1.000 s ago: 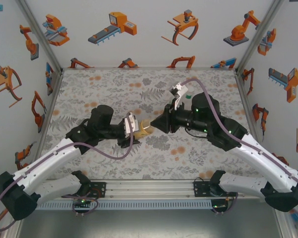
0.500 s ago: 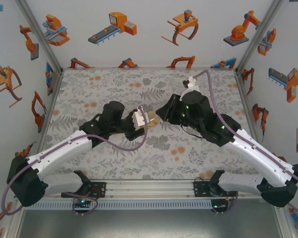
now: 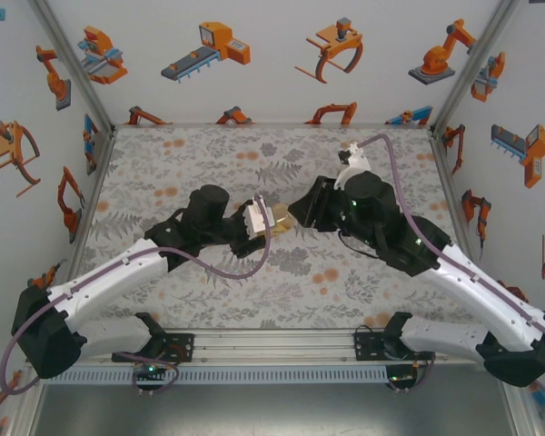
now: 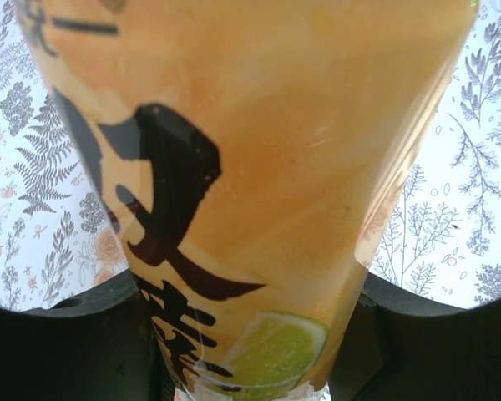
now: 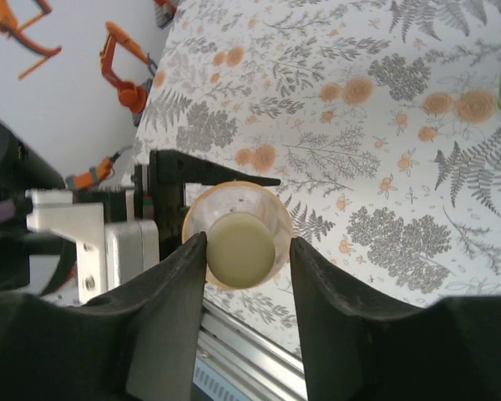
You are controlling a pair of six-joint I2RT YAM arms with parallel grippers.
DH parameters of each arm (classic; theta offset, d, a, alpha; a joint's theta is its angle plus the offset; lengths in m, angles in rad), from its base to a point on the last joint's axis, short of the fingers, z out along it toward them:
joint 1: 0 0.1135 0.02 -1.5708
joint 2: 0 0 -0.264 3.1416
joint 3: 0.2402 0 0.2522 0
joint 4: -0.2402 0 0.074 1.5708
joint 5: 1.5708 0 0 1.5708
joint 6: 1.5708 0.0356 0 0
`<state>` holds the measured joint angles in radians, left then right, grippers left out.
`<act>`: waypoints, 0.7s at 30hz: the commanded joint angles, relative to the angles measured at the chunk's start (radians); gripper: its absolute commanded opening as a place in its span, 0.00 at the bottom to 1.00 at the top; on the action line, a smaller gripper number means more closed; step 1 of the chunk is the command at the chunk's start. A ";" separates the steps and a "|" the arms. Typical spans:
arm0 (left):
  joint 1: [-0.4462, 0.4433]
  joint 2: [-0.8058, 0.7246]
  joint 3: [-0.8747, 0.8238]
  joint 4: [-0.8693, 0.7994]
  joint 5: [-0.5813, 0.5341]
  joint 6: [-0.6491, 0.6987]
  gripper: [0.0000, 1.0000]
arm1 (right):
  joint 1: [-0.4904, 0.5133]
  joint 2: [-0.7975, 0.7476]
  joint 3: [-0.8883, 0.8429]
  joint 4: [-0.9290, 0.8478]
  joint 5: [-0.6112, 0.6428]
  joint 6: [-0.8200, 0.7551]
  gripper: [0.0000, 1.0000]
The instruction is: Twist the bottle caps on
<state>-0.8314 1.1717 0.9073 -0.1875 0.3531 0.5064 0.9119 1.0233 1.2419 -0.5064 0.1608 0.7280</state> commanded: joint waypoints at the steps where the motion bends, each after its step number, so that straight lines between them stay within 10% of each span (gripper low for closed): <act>1: 0.000 -0.041 0.051 -0.028 0.073 0.006 0.00 | 0.004 -0.061 -0.021 0.048 -0.061 -0.188 0.47; 21: -0.041 -0.097 0.086 -0.441 0.363 0.075 0.00 | 0.004 -0.140 0.018 -0.064 -0.804 -1.059 0.48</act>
<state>-0.8639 1.0931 0.9604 -0.5240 0.6460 0.5495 0.9134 0.8692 1.2114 -0.4942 -0.4816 -0.1585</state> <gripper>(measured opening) 0.537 0.478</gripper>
